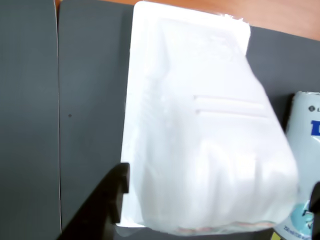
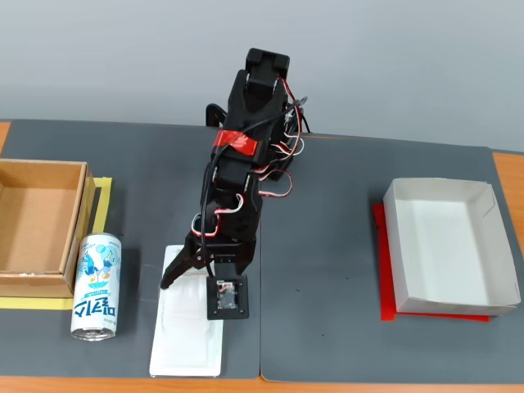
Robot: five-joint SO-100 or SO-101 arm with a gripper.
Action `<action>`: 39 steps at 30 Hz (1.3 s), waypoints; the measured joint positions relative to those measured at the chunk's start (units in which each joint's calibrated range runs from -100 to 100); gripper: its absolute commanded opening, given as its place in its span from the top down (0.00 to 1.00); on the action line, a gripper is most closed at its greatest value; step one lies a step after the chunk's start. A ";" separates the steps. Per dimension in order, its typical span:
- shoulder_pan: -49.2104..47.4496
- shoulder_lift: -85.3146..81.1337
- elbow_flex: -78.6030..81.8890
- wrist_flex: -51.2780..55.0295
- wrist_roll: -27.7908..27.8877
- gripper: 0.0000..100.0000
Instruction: Pick the sandwich and put it in the gray box
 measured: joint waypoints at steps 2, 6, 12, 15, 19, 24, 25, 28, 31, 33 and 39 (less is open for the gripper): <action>0.15 0.76 0.00 -0.09 0.34 0.61; 0.44 2.21 0.00 -0.09 0.05 0.61; 1.77 4.42 0.00 -0.09 0.00 0.61; 2.21 5.27 0.00 -0.09 0.00 0.61; 2.73 6.12 -0.09 -0.09 0.00 0.61; 3.24 7.14 -0.09 -0.09 0.00 0.61; 3.32 7.31 -0.18 -0.09 0.00 0.61; 3.61 7.56 -0.18 -0.09 0.00 0.61; 4.13 7.56 -0.18 -0.09 0.00 0.61; 4.27 7.56 -0.09 -0.17 0.00 0.62; 4.35 7.14 1.26 -0.43 0.00 0.81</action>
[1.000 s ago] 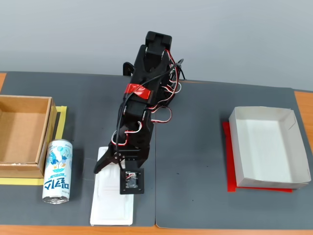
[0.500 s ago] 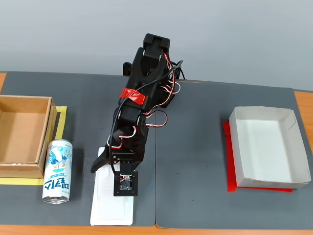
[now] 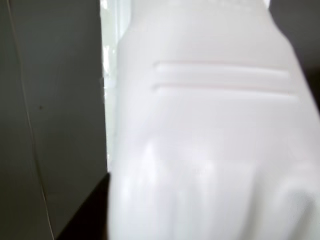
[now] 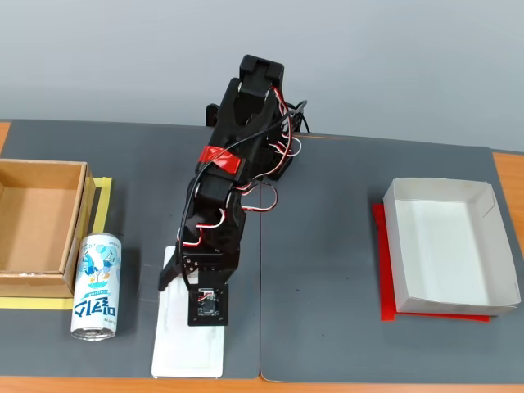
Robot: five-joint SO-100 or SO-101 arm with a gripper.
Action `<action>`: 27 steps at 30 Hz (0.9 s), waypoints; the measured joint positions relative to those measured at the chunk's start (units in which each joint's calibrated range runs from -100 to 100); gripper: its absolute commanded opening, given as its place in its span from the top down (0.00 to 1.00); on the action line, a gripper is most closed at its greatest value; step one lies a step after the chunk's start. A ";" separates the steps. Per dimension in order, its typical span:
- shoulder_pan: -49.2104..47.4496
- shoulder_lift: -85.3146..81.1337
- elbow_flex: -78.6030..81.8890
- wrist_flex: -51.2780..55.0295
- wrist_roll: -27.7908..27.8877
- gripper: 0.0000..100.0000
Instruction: Pick the sandwich and put it in the gray box
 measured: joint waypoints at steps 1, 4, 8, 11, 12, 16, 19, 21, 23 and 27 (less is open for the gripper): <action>0.15 -0.59 0.09 0.17 -0.05 0.85; 0.15 -0.76 0.27 0.26 0.29 0.96; 0.52 -0.76 0.27 0.26 0.49 0.98; 0.59 -0.76 0.45 0.26 0.49 0.98; 0.59 -0.76 0.54 0.26 0.49 0.98; 0.59 -0.85 0.63 0.26 0.49 0.98; 1.25 -0.85 0.63 0.26 0.49 0.98; 1.47 -1.61 0.99 0.00 0.49 0.98; 1.47 -3.14 1.08 -0.09 0.34 0.98; 1.33 -6.71 1.26 0.26 -0.29 0.98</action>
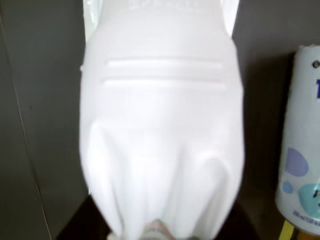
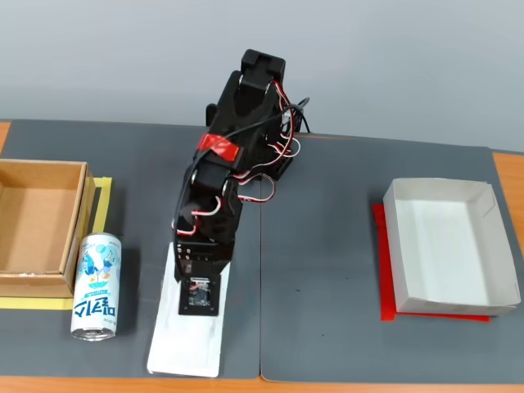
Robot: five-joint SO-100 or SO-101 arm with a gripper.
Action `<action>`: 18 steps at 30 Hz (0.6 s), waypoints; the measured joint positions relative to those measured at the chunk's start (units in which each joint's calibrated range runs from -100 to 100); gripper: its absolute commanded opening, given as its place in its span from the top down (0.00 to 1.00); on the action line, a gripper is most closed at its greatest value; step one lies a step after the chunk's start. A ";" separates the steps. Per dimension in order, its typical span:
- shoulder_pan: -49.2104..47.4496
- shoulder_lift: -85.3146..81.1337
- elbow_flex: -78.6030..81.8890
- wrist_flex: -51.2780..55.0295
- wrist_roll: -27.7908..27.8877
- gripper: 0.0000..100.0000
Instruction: Pick the sandwich and put it in the gray box
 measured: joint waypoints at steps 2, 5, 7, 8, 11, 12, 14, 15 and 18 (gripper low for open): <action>-1.11 -1.53 0.27 0.00 -0.15 0.98; -3.61 -4.84 0.27 0.00 -0.10 0.98; -5.67 -7.22 0.27 0.09 -0.10 0.98; -6.41 -8.33 0.27 0.09 0.00 0.98; -8.55 -11.64 0.27 0.09 -0.10 0.98; -9.06 -12.74 0.27 0.09 -0.10 0.98; -10.61 -14.78 0.27 0.09 -0.10 0.98; -11.64 -15.72 0.27 0.09 -0.10 0.98; -15.55 -18.69 0.27 0.09 -0.10 0.98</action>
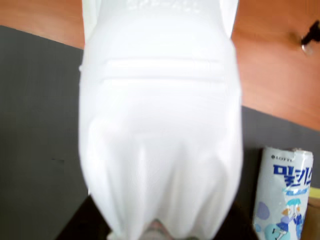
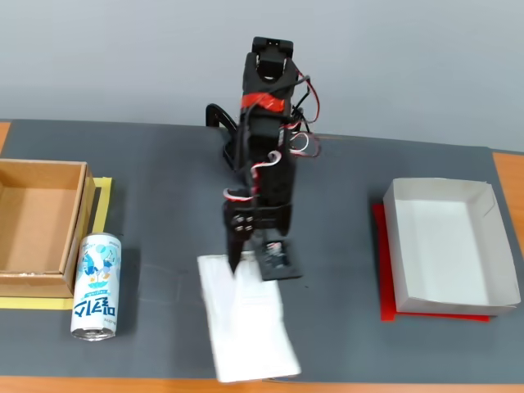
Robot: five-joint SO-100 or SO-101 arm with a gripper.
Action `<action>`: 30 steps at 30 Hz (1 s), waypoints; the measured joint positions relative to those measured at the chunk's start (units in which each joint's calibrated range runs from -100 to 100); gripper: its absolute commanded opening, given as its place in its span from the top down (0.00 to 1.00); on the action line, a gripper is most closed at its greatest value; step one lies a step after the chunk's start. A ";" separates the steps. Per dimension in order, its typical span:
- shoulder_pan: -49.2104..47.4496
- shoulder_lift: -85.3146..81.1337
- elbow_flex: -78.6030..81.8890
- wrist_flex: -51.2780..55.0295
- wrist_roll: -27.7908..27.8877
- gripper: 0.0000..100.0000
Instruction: Pick the sandwich and put it in the gray box
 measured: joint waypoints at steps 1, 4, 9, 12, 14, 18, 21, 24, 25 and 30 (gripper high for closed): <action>-1.33 -1.10 0.00 0.00 0.00 0.98; -5.16 -4.08 -0.09 0.00 -0.29 0.98; -12.23 -6.71 -2.96 0.00 -2.88 0.98; -17.61 -7.31 -5.75 0.00 -4.59 0.98; -20.63 -7.31 -7.54 0.00 -5.76 0.98; -26.46 -7.31 -10.69 0.00 -8.16 0.98; -31.39 -7.31 -11.50 0.00 -9.77 0.98; -35.67 -7.31 -11.50 -2.08 -11.09 0.98; -36.85 -7.31 -11.50 -3.04 -11.48 0.98; -42.00 -5.95 -11.50 -7.20 -12.80 0.98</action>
